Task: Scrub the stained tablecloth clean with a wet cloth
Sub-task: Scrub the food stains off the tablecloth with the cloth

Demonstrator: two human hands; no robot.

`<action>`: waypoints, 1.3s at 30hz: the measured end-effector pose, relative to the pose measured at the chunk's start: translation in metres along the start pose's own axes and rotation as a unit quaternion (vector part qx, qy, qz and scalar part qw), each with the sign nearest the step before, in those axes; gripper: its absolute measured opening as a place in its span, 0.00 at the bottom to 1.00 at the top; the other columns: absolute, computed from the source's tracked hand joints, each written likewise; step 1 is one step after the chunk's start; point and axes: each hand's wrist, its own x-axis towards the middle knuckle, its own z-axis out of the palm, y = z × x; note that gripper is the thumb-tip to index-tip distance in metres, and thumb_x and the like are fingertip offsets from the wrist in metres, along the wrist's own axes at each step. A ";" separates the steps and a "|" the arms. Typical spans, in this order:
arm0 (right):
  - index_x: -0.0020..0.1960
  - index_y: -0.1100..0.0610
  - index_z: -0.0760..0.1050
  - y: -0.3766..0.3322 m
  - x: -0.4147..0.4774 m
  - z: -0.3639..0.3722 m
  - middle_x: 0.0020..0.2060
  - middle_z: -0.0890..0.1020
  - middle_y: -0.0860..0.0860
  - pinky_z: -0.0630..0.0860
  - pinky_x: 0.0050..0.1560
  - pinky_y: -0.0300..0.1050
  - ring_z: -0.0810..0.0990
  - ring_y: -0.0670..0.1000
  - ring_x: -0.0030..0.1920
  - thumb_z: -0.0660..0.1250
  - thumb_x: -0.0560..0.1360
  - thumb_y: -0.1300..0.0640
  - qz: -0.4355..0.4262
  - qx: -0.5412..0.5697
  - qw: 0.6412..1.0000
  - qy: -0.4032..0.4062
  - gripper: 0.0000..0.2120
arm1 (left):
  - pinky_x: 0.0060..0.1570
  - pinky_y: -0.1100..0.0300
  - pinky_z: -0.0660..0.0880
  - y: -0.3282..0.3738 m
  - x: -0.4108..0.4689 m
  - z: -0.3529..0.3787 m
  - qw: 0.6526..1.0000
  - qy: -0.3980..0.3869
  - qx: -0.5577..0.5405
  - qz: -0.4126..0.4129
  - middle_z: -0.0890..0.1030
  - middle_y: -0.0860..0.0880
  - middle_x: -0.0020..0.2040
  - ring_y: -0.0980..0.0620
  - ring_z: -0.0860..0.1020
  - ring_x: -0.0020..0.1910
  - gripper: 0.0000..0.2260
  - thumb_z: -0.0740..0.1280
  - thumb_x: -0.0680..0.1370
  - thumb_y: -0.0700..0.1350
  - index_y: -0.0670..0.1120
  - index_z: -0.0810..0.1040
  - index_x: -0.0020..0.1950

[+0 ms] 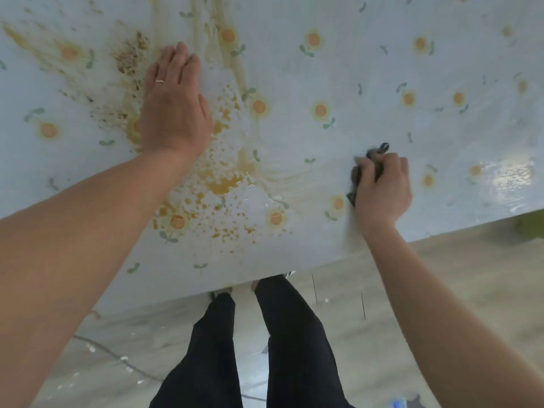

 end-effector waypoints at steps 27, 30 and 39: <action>0.42 0.55 0.73 -0.077 -0.157 0.026 0.35 0.74 0.48 0.70 0.22 0.44 0.72 0.51 0.32 0.68 0.79 0.54 -0.317 0.047 0.945 -0.064 0.09 | 0.82 0.49 0.51 0.006 -0.011 0.002 0.999 0.005 0.046 0.000 0.59 0.41 0.83 0.44 0.56 0.83 0.26 0.50 0.84 0.44 0.40 0.60 0.82; 0.46 0.56 0.73 -0.030 -0.104 0.008 0.38 0.76 0.52 0.72 0.30 0.47 0.77 0.58 0.35 0.60 0.83 0.51 -0.216 -0.002 0.975 -0.059 0.11 | 0.82 0.49 0.52 0.006 -0.011 0.002 0.999 0.004 0.047 -0.001 0.59 0.42 0.83 0.44 0.57 0.82 0.26 0.50 0.83 0.44 0.40 0.60 0.82; 0.46 0.56 0.73 -0.079 -0.147 0.031 0.39 0.76 0.50 0.71 0.27 0.46 0.75 0.53 0.35 0.67 0.79 0.56 -0.276 0.020 0.958 -0.080 0.06 | 0.81 0.48 0.54 0.005 -0.013 0.001 0.999 0.012 0.031 0.005 0.61 0.42 0.82 0.44 0.58 0.82 0.25 0.53 0.84 0.42 0.41 0.62 0.82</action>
